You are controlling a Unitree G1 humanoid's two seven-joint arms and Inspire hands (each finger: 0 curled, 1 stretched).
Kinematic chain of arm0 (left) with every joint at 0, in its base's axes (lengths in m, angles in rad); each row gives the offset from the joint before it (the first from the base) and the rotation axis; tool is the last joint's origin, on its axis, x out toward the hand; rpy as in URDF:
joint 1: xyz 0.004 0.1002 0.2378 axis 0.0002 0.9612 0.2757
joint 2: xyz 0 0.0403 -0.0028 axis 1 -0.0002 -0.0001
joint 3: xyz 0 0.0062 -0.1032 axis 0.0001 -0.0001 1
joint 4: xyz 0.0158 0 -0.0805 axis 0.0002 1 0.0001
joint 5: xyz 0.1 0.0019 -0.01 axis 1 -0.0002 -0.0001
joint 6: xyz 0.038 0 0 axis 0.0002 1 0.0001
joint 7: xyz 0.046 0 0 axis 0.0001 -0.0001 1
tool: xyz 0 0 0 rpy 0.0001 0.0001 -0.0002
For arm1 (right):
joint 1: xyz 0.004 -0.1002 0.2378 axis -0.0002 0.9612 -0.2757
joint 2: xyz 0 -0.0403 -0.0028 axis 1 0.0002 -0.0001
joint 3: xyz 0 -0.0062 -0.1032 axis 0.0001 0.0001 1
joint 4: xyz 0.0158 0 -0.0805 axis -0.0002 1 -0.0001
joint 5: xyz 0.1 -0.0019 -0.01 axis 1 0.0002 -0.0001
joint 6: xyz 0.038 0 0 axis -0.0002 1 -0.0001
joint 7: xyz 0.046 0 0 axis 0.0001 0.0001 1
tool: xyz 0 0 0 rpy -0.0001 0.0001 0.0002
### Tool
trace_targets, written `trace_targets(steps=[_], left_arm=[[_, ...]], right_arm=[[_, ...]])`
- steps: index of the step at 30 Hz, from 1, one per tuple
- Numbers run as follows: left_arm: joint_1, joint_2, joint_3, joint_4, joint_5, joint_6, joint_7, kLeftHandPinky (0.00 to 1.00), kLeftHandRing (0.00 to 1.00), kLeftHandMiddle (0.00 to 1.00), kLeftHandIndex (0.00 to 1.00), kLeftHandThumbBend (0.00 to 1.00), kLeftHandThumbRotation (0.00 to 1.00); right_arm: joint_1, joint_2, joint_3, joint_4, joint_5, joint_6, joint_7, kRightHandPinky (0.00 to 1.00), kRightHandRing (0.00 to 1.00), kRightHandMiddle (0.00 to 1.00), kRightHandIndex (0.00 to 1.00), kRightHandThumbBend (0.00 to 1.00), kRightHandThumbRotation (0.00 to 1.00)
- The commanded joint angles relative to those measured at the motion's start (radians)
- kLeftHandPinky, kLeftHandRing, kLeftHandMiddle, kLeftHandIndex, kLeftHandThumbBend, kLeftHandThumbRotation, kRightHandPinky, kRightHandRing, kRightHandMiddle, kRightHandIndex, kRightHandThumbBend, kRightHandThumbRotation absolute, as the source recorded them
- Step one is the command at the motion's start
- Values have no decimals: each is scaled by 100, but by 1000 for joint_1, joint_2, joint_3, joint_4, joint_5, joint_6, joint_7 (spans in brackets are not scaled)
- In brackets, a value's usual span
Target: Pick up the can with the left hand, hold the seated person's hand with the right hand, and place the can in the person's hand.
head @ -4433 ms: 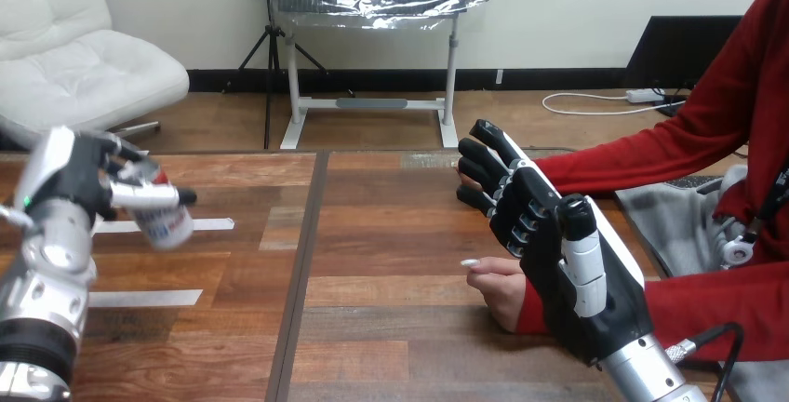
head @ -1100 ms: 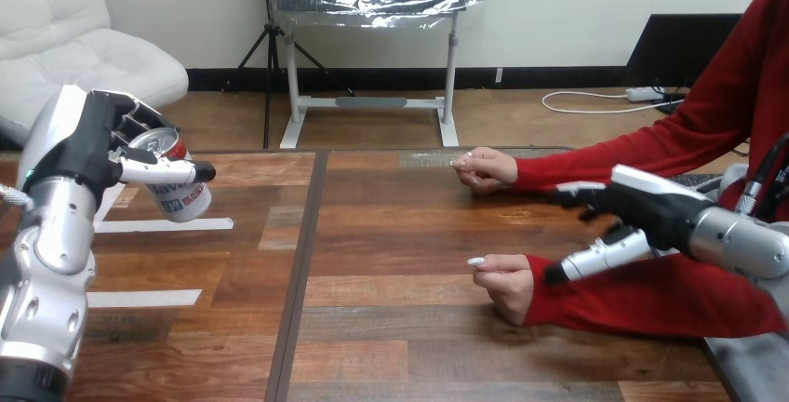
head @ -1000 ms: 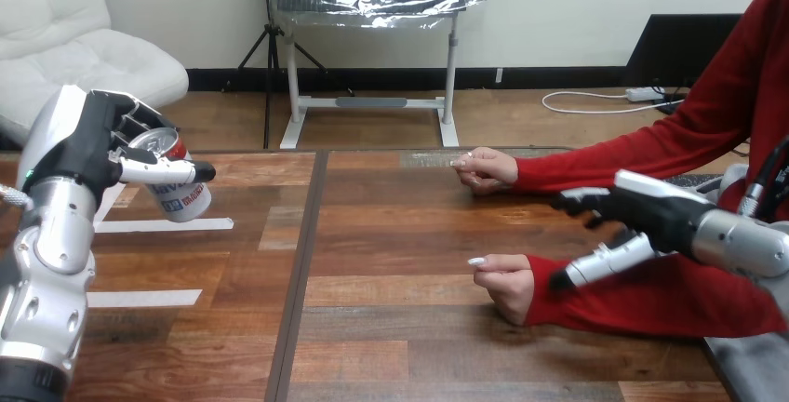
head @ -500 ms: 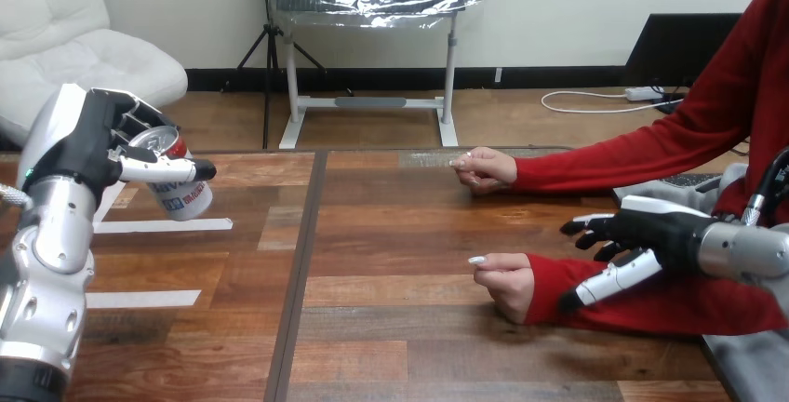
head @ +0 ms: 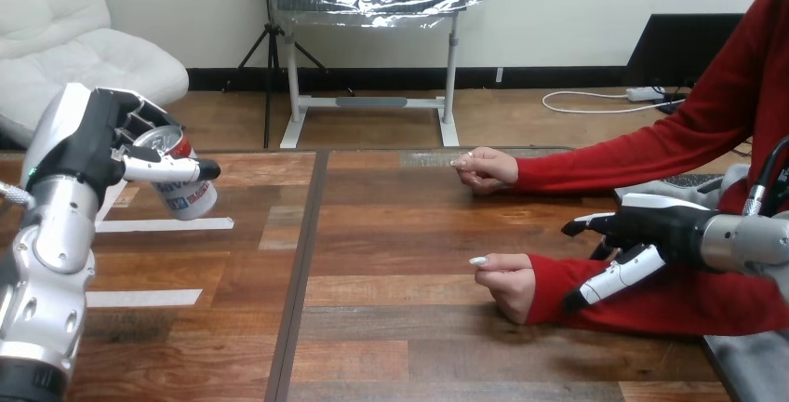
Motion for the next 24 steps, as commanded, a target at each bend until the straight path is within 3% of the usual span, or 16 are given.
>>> trace_targets(steps=[1,11,16,24], left_arm=[[-65,5,23,-32,-5,-19,8,38,41,45,47,81,0],[-62,1,28,-30,-12,-33,9,39,41,45,46,80,0],[-63,4,21,-40,-3,-8,1,39,42,45,47,79,0],[-54,2,26,-57,-8,-21,0,39,42,45,46,80,0]], right_arm=[[-73,-15,11,-20,6,16,12,54,73,81,97,100,41],[-64,-18,36,-35,-11,3,-23,64,81,88,93,100,36],[-59,-15,51,-35,-23,1,-46,69,83,87,91,100,31],[-46,-13,61,-39,-21,-24,-69,73,81,84,87,100,25]])
